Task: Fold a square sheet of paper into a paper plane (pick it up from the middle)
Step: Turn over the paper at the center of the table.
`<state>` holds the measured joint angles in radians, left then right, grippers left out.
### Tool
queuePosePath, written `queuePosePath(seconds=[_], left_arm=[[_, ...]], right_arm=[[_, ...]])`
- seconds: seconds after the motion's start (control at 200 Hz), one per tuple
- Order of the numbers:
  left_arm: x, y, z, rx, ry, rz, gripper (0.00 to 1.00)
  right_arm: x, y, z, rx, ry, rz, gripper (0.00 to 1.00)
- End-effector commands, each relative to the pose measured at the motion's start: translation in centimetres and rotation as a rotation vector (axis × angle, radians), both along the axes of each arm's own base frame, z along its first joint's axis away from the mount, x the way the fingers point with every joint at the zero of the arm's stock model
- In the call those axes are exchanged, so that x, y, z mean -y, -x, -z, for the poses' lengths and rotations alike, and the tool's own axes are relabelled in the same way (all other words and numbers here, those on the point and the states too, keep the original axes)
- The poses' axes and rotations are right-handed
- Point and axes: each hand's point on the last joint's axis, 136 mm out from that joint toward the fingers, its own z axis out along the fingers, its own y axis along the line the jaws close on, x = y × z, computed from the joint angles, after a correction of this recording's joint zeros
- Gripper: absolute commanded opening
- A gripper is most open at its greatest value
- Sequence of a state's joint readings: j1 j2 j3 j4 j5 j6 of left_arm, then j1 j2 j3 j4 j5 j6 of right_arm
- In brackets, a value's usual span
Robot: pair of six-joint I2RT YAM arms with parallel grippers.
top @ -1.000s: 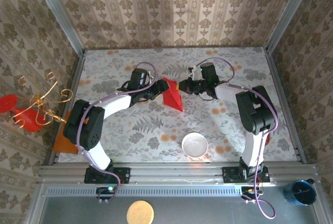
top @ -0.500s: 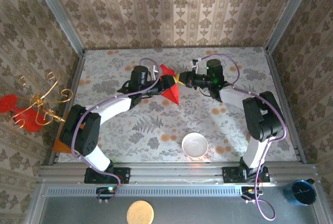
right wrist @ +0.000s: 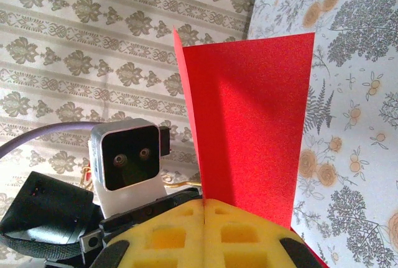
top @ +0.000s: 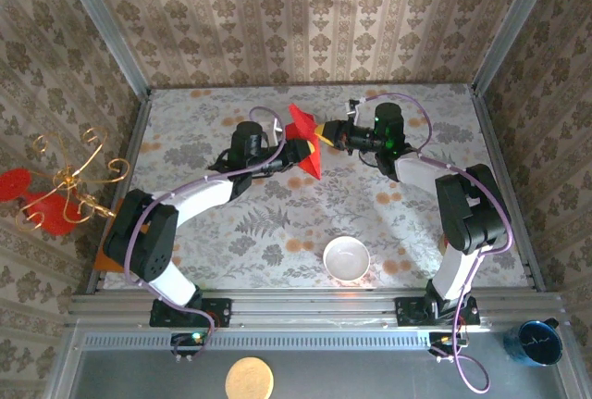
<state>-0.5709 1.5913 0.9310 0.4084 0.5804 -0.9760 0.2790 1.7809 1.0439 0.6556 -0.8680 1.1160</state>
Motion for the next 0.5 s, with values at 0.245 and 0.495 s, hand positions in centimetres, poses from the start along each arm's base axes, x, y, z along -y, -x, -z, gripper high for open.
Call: queuePosePath(seconds=[0.245,0.495], left_arm=[[0.3,0.9,-3.6,0.133,0.050,0.040,0.22],[0.3,0.4,-2.8,0.122,0.032,0.030,0.15]], right_arm=[[0.1,1.0,-1.6,0.031,-0.037,-0.026,0.08],[0.7,1.1,-2.0,0.041,-0.022,-0.005,0.25]])
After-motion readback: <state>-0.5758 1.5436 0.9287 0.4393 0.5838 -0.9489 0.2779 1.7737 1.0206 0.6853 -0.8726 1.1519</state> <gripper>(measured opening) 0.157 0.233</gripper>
